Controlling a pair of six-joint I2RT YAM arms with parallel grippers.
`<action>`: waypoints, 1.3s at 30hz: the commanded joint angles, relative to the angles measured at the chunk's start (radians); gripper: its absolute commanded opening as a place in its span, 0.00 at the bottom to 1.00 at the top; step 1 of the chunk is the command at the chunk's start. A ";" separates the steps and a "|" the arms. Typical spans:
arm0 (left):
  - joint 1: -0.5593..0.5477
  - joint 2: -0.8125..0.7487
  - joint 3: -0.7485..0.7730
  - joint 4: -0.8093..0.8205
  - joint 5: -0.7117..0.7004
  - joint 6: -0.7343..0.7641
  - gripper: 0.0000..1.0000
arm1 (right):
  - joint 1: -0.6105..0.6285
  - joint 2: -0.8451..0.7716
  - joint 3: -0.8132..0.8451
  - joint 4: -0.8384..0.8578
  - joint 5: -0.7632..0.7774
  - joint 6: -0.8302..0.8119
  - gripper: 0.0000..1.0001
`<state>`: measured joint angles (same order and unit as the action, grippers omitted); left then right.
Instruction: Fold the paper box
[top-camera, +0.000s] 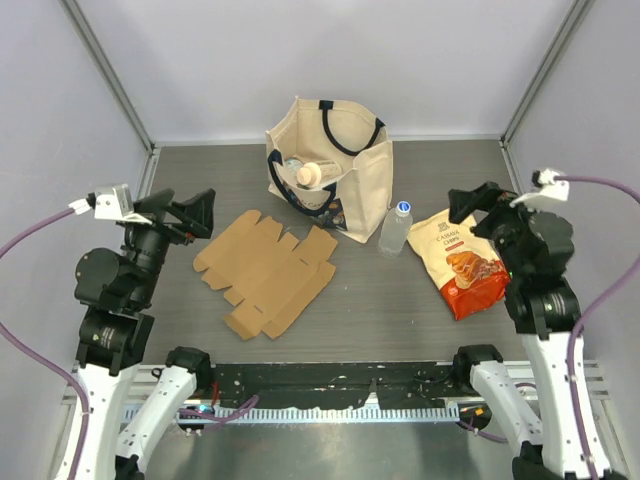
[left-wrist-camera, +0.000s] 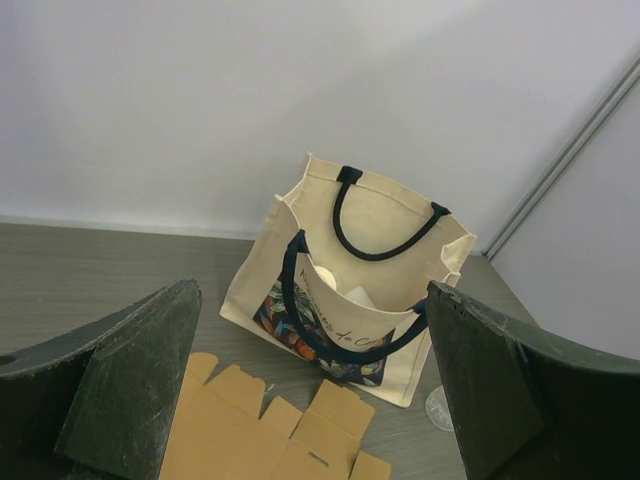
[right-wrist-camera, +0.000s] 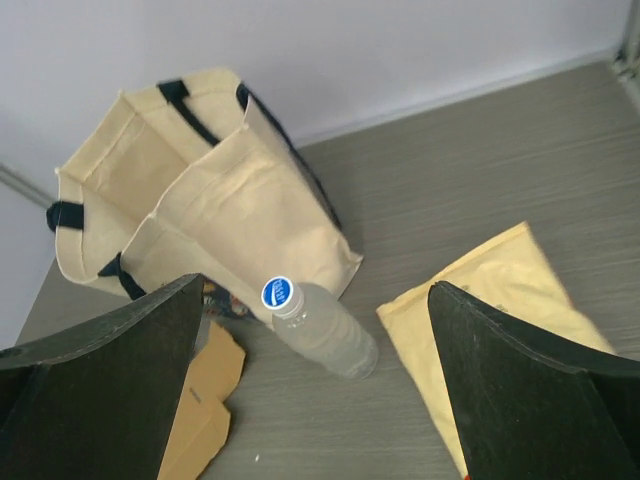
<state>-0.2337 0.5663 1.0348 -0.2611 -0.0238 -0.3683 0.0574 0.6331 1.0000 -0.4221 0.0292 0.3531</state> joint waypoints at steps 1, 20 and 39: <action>0.004 0.032 -0.025 0.065 0.019 -0.041 1.00 | 0.086 0.120 -0.047 0.123 -0.163 0.105 1.00; 0.004 0.199 -0.453 0.186 0.140 -0.513 0.84 | 0.693 0.858 -0.130 0.686 0.050 0.477 0.91; -0.164 0.380 -0.680 0.419 0.259 -0.638 0.78 | 0.742 0.976 -0.258 0.664 0.121 0.577 0.72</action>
<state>-0.3870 0.9623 0.3744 0.0643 0.1989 -0.9874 0.7914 1.5887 0.7383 0.1940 0.1192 0.9051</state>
